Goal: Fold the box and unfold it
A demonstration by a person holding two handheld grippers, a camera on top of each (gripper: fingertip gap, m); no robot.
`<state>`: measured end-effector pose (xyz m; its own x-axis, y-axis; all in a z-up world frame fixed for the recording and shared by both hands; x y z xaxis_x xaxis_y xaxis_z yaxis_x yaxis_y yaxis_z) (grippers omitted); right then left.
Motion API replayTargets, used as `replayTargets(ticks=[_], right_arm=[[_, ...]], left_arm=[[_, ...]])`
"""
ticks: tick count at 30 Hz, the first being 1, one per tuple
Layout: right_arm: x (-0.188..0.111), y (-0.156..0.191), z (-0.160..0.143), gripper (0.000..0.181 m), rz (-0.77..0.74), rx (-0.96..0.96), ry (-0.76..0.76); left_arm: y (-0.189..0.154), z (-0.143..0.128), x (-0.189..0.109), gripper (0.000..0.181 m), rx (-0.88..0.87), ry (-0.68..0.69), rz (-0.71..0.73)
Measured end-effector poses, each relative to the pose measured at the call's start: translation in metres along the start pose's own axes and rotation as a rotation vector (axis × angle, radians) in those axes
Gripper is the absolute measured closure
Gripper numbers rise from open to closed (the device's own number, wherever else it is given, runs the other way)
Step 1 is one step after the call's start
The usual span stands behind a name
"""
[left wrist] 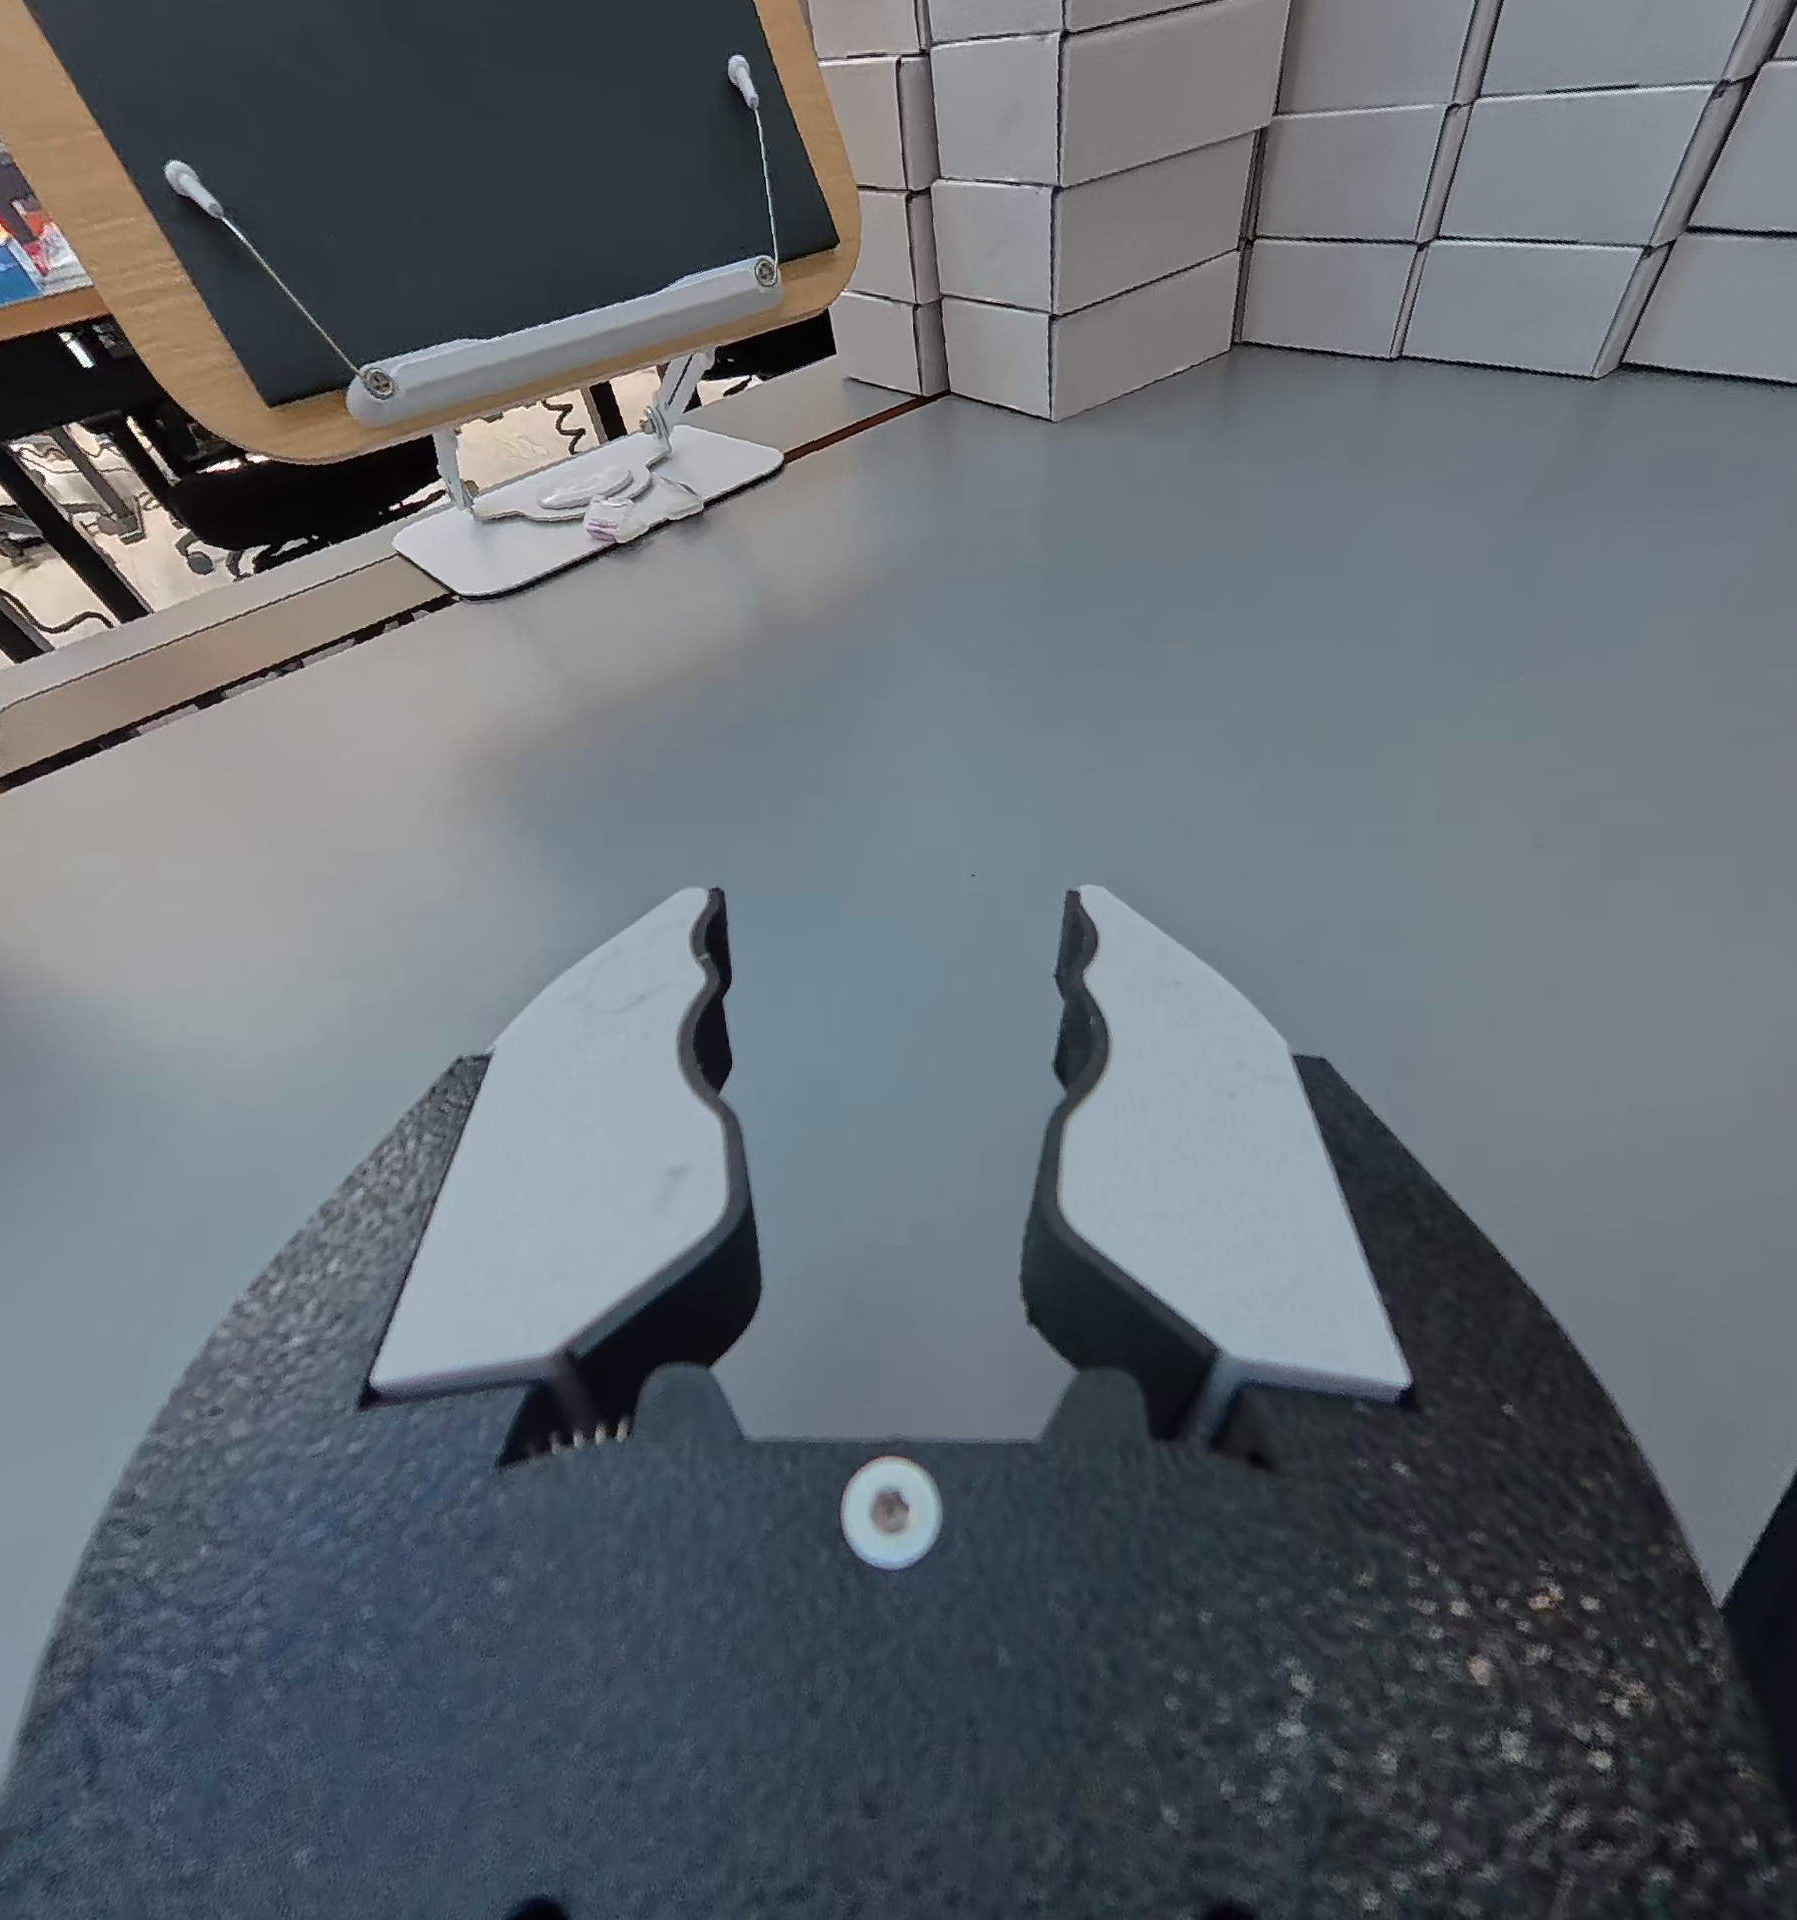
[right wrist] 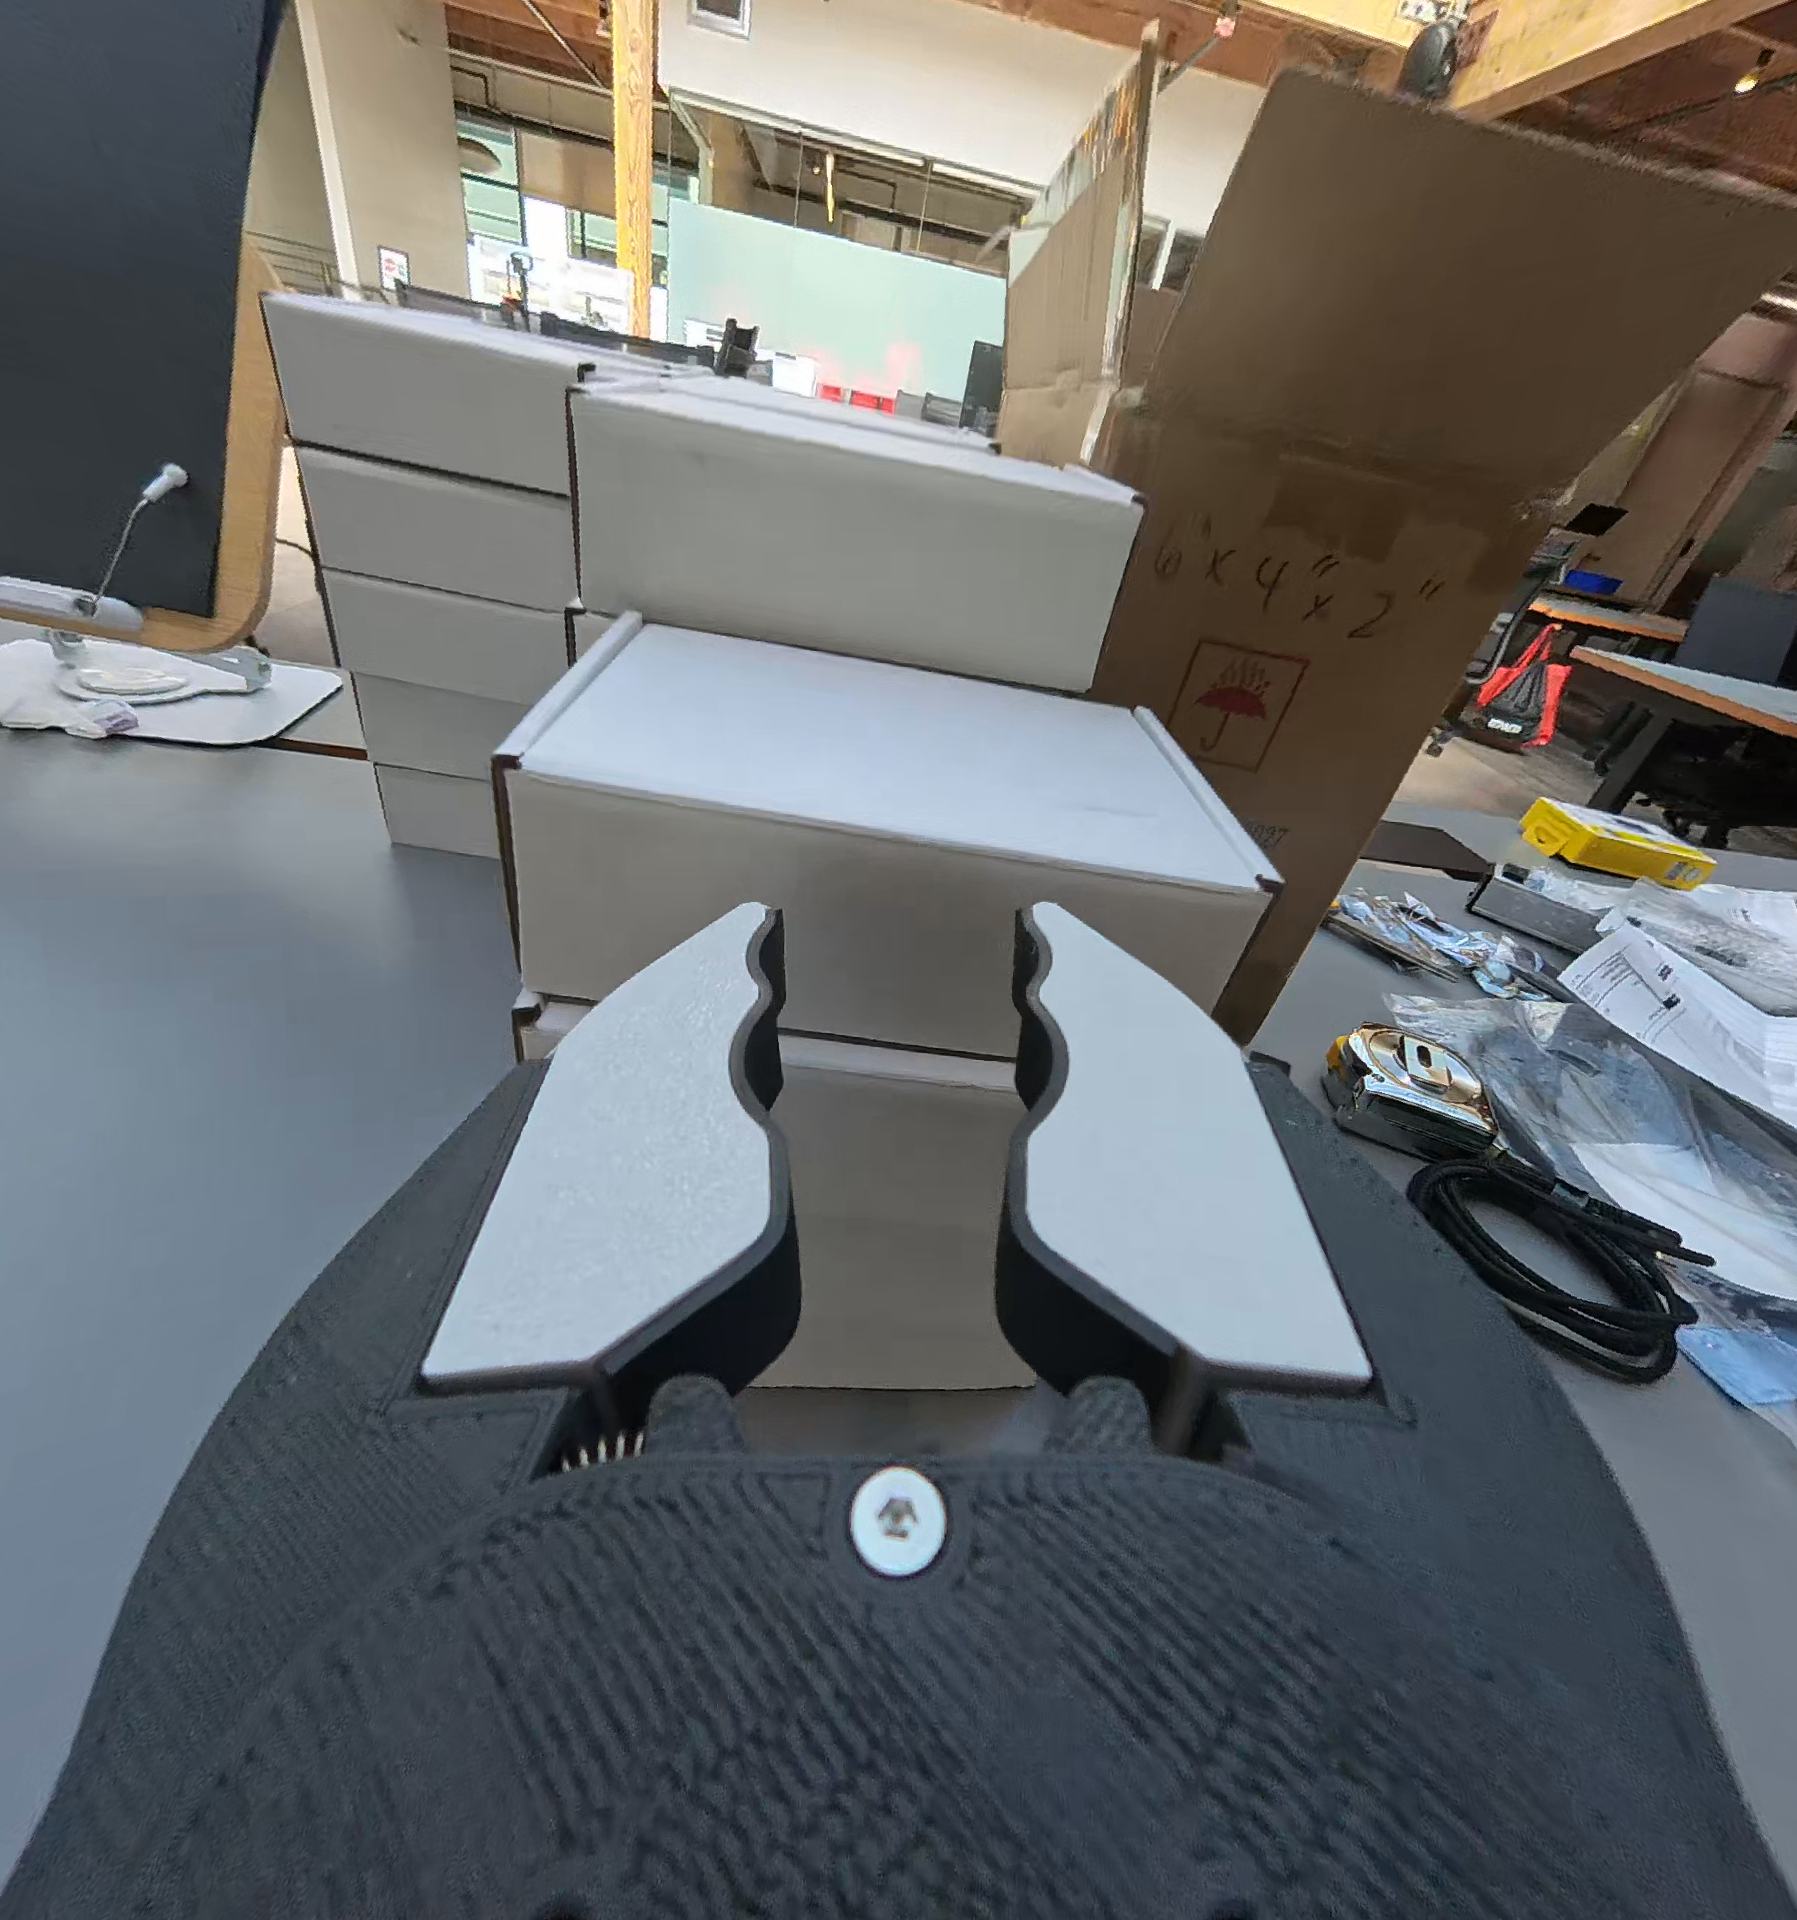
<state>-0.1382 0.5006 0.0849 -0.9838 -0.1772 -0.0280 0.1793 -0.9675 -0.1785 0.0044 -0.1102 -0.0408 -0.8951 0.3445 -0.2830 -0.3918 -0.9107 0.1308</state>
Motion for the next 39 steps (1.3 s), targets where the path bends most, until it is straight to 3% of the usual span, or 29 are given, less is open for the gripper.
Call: replayTargets(ticks=[1,4,10,15,19,22,26,33,39], right_arm=[[-0.007,0.002,0.009,0.139,-0.022,-0.003,-0.034],[-0.022,0.032,0.034,0.139,0.017,0.017,-0.123],[-0.009,0.174,0.037,0.131,0.398,-0.066,-0.073],[0.011,0.293,0.015,0.128,0.737,-0.068,-0.001],[0.024,0.349,-0.002,0.126,0.843,-0.177,0.062],[0.029,0.376,-0.011,0.124,0.904,-0.251,0.091],[0.033,0.393,-0.018,0.124,0.955,-0.279,0.116],[0.041,0.392,-0.029,0.123,0.961,-0.280,0.159],[0.045,0.393,-0.032,0.123,0.983,-0.283,0.173]], left_arm=[[0.002,0.001,-0.001,0.121,-0.001,-0.003,0.003],[0.011,0.004,-0.004,0.121,0.003,-0.004,0.025],[0.068,0.017,-0.015,0.119,0.017,0.018,0.129],[0.168,0.027,-0.016,0.119,0.124,0.133,0.253],[0.266,0.039,-0.008,0.118,0.322,0.267,0.375],[0.333,0.046,-0.001,0.118,0.559,0.383,0.492],[0.387,0.036,0.016,0.124,0.737,0.497,0.483],[0.418,0.014,0.034,0.123,0.600,0.519,0.381],[0.418,0.000,0.048,0.107,0.222,0.446,0.200]])
Point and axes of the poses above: each gripper's, where its closed fingertips meet, x out along the fingers, z out of its top, y = z × x across the jaws, the point moved 2 cm from there along -x, back along the fingers, and after that the axes turned 1 degree about -z, right-handed, at the moved point
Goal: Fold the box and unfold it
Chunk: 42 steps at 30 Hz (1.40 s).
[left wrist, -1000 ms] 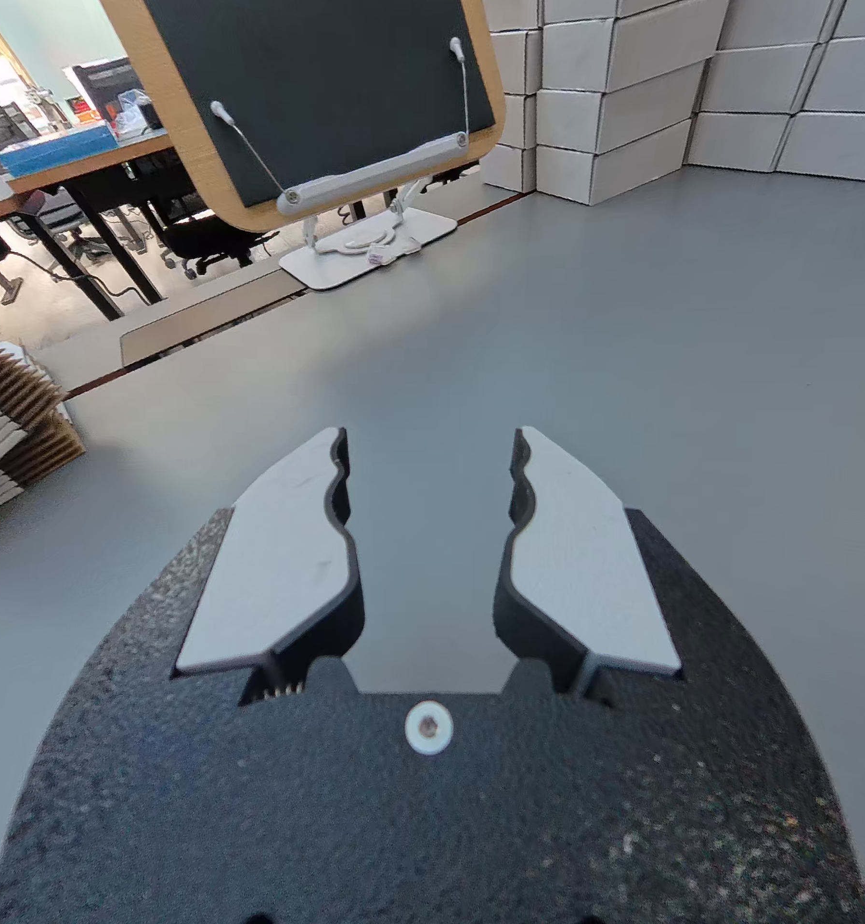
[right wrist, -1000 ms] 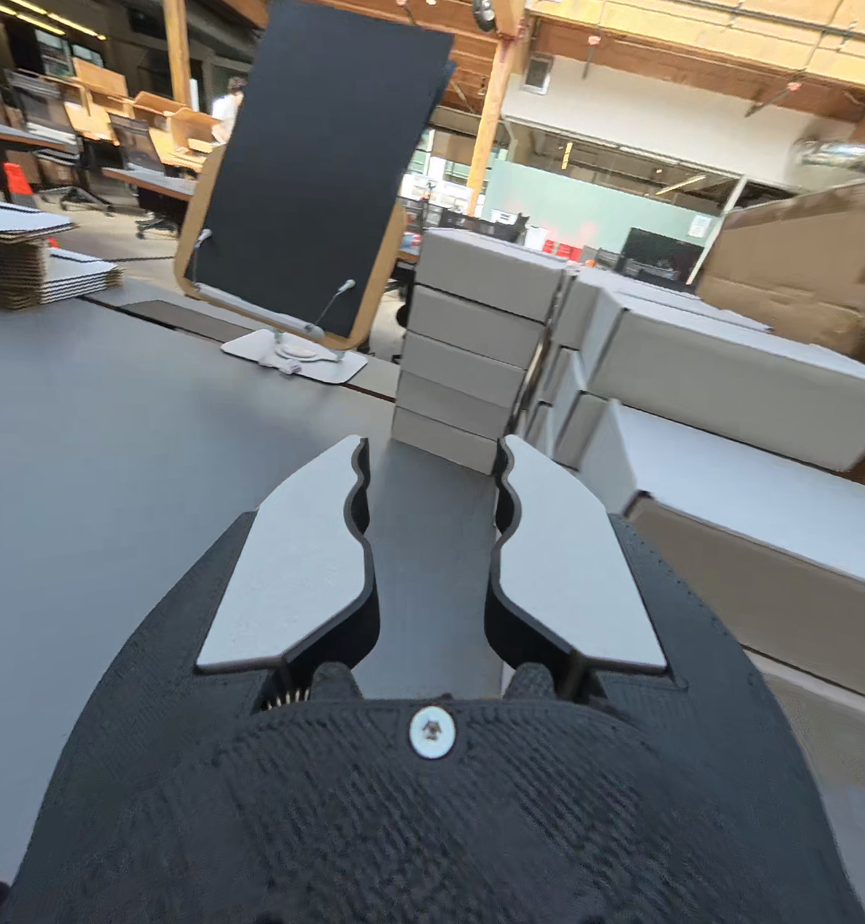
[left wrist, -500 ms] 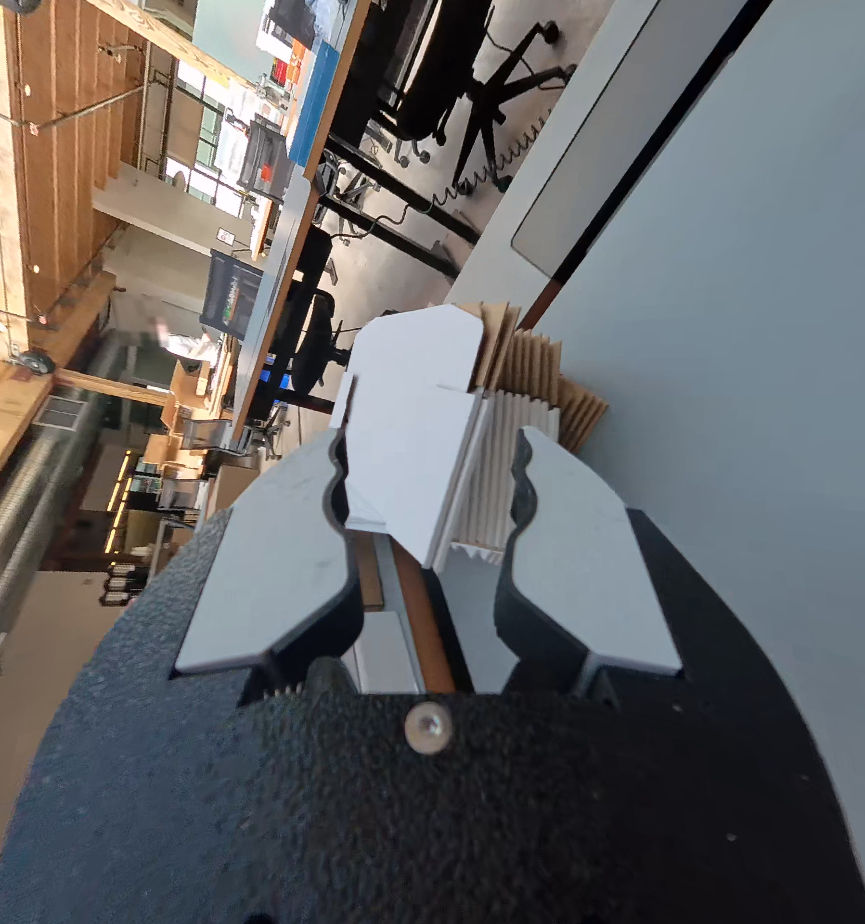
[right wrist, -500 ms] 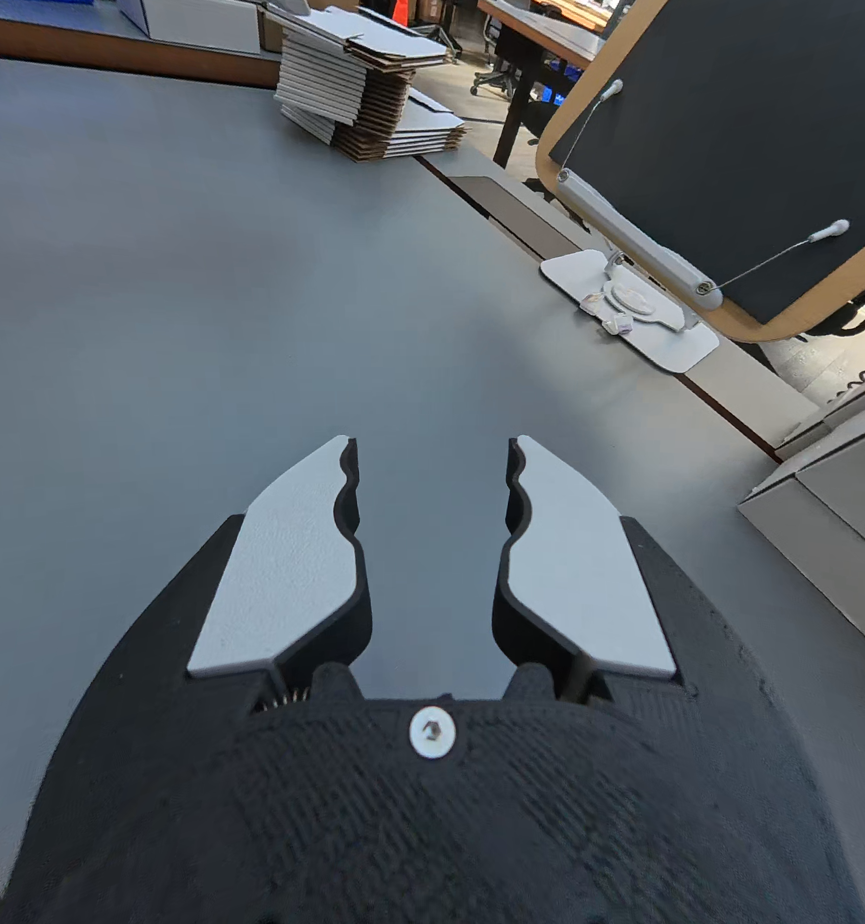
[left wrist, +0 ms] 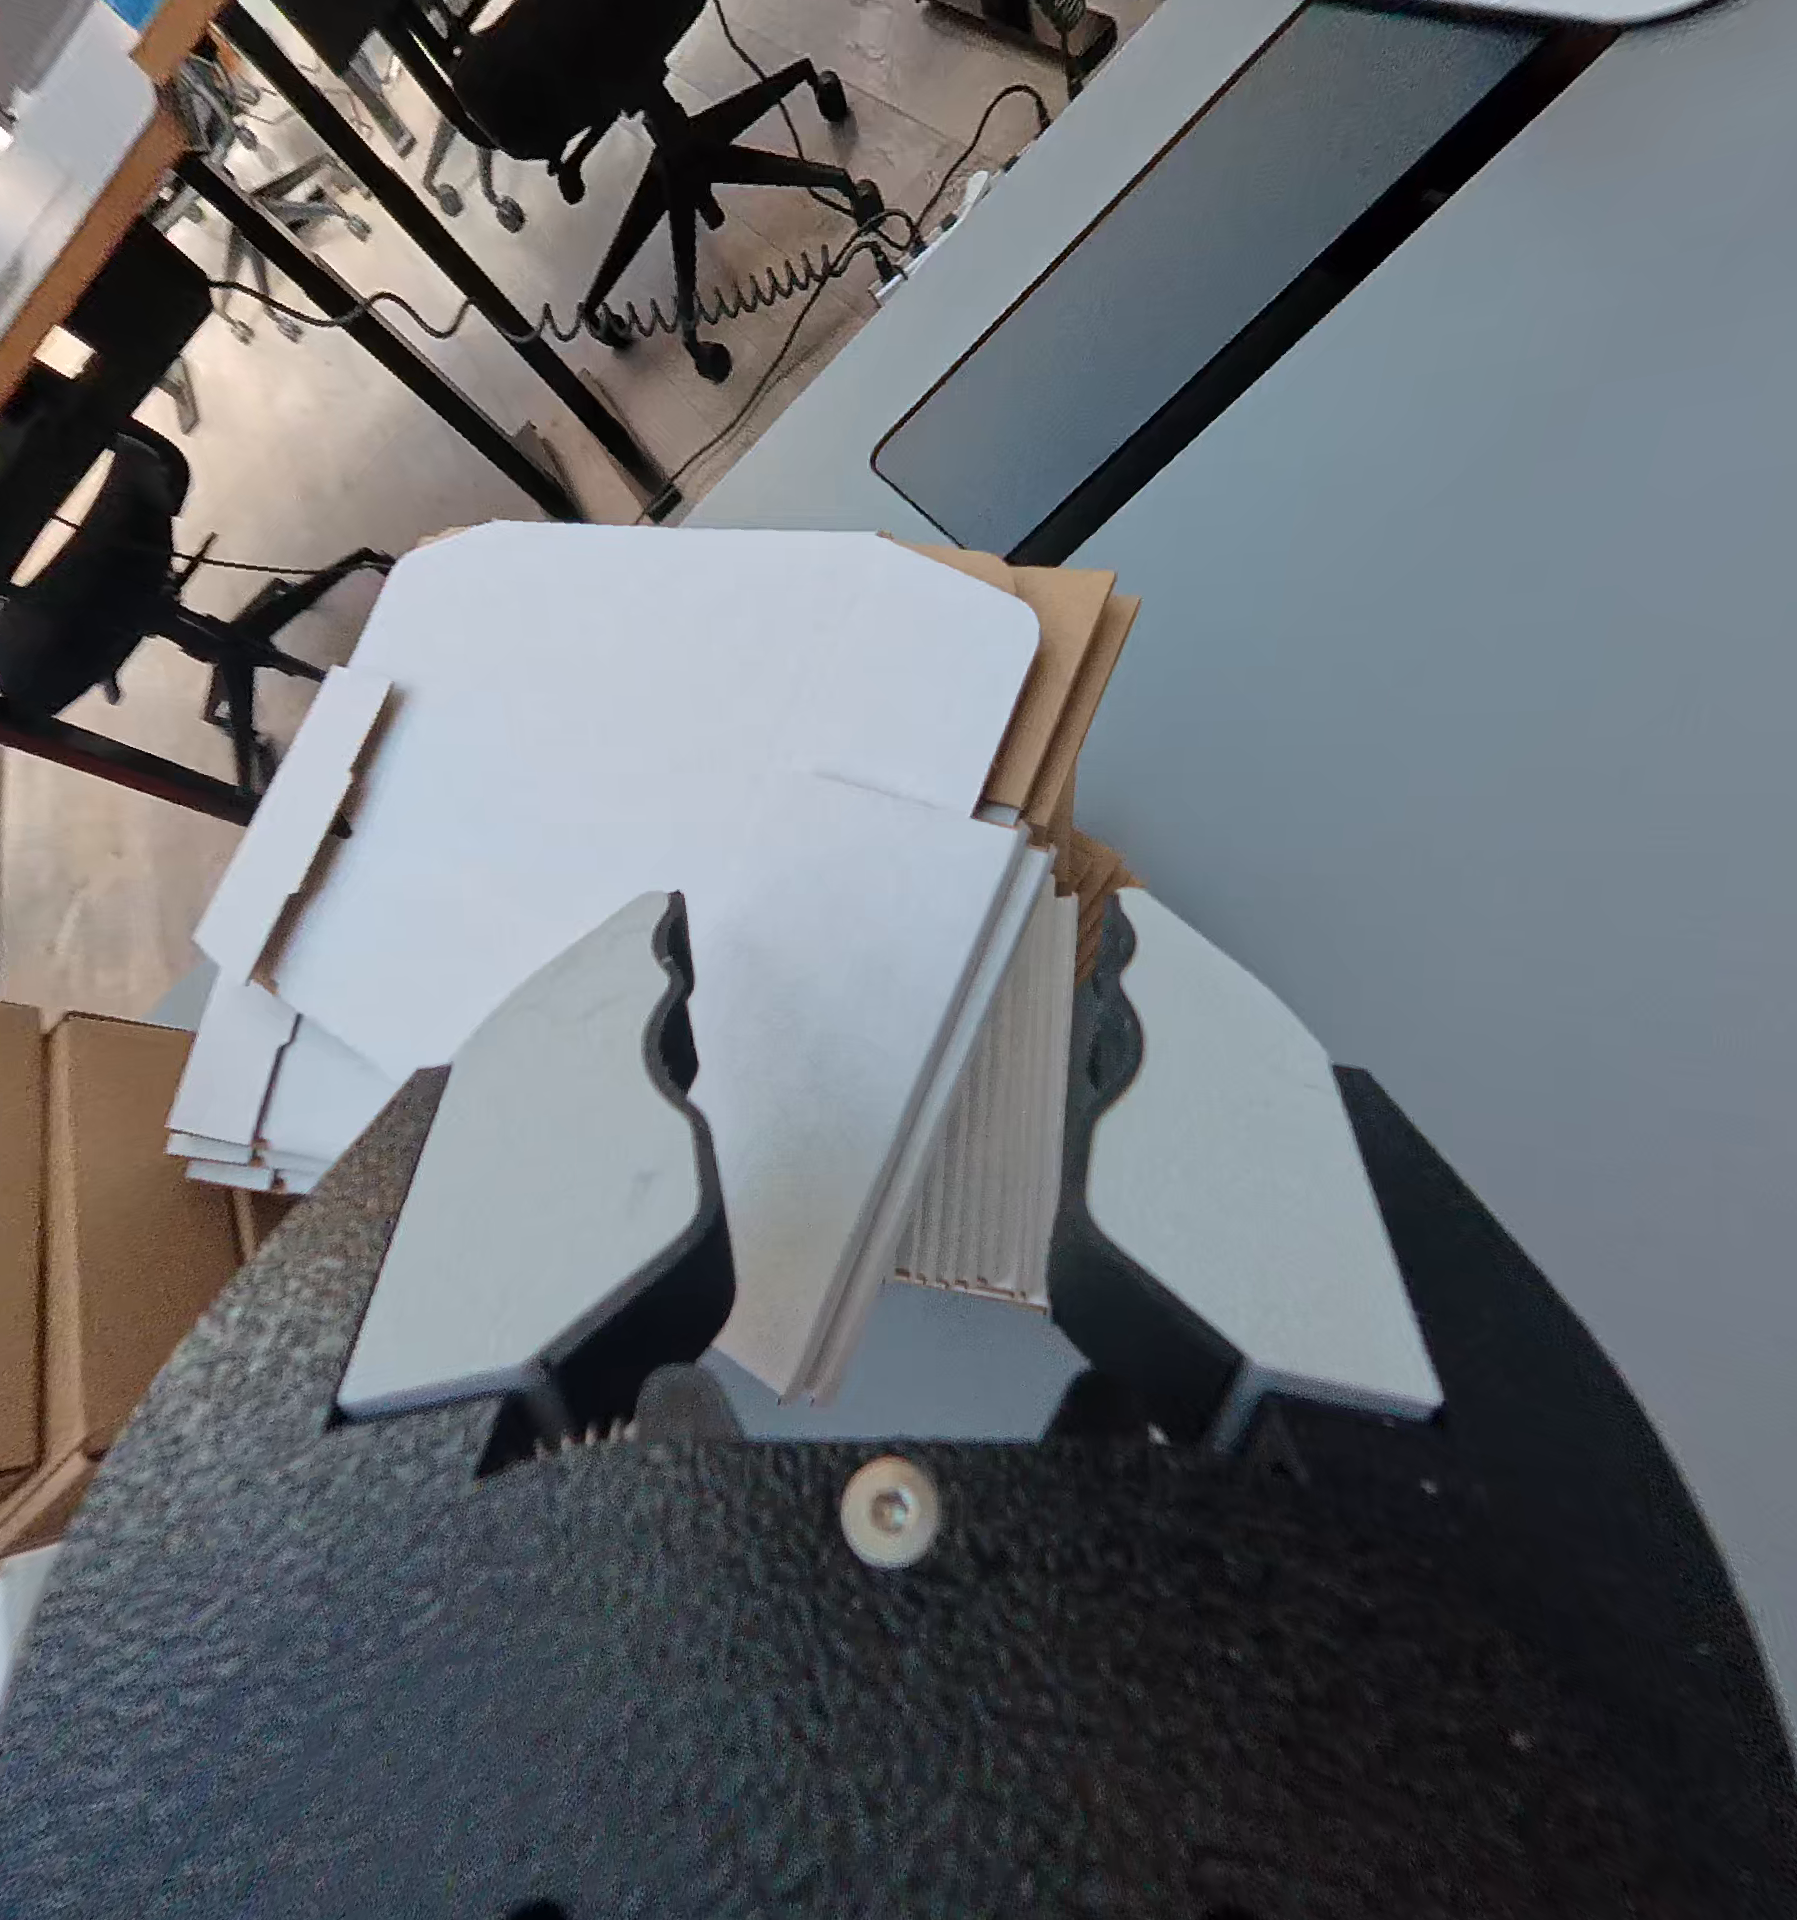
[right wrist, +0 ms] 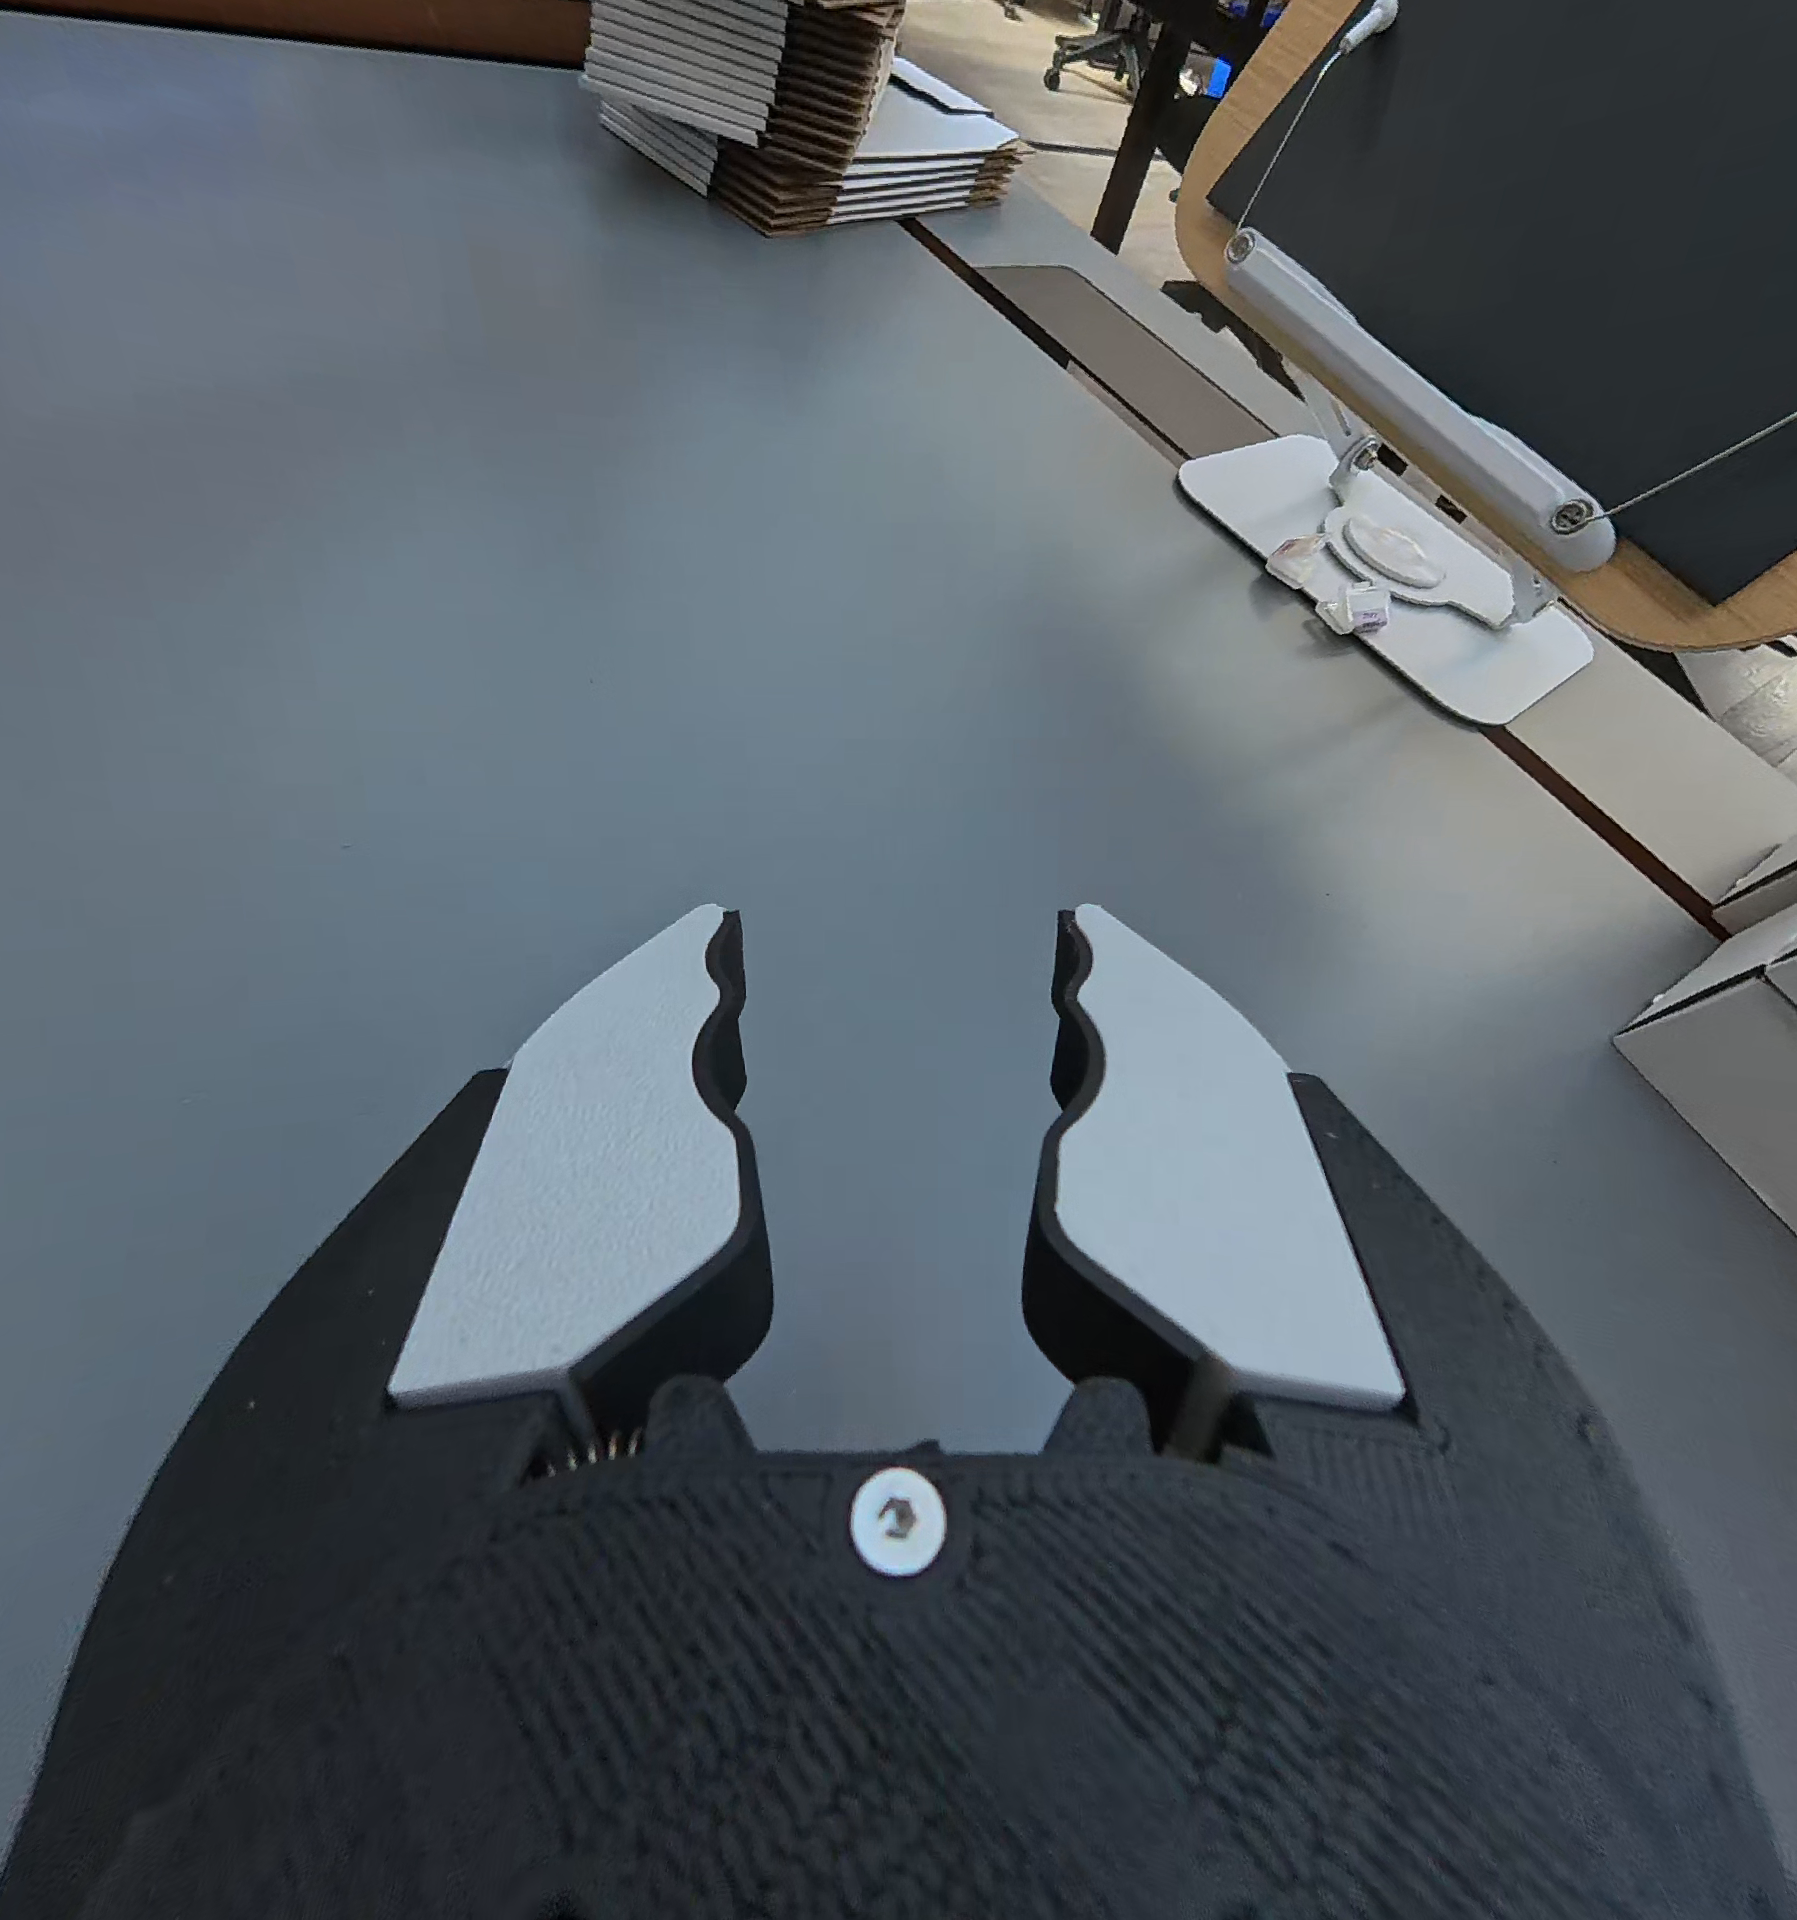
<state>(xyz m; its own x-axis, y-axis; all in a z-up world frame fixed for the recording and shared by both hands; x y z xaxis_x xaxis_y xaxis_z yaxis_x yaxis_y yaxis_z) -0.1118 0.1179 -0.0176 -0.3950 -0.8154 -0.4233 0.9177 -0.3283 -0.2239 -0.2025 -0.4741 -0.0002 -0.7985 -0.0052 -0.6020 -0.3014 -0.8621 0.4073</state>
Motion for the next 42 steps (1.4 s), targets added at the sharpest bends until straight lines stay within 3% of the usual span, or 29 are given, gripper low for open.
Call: replayTargets(ticks=[4,9,16,19,24,29,32,34,39,42], right_arm=[[0.001,0.001,-0.007,0.123,0.008,-0.036,0.044],[0.004,0.001,-0.011,0.123,0.007,-0.037,0.060],[0.003,0.000,-0.013,0.123,0.001,-0.038,0.060],[0.001,0.000,-0.012,0.123,-0.004,-0.039,0.053],[-0.001,0.000,-0.016,0.123,-0.014,-0.050,0.072],[-0.003,0.001,-0.016,0.123,-0.021,-0.044,0.059],[-0.003,0.002,-0.016,0.123,-0.021,-0.035,0.051],[-0.002,0.004,-0.016,0.123,-0.018,-0.035,0.046],[-0.001,0.003,-0.007,0.125,-0.039,-0.035,0.020],[-0.002,-0.002,0.000,0.131,-0.092,-0.044,-0.006]], left_arm=[[0.007,-0.001,0.003,0.093,-0.136,0.010,-0.107],[0.006,-0.020,0.011,0.088,-0.069,0.172,-0.110],[-0.013,-0.017,-0.005,0.100,0.026,0.200,-0.176],[-0.010,-0.015,-0.009,0.116,0.118,0.220,-0.087],[-0.007,-0.006,-0.015,0.124,0.367,0.216,0.117],[-0.014,-0.003,-0.019,0.164,0.618,0.239,0.303],[-0.012,0.003,-0.028,0.172,0.753,0.220,0.504],[-0.013,0.014,-0.041,0.176,0.818,0.171,0.649],[-0.036,0.054,-0.092,0.176,0.871,0.012,0.849],[-0.085,0.084,-0.124,0.176,0.909,-0.142,0.824]])
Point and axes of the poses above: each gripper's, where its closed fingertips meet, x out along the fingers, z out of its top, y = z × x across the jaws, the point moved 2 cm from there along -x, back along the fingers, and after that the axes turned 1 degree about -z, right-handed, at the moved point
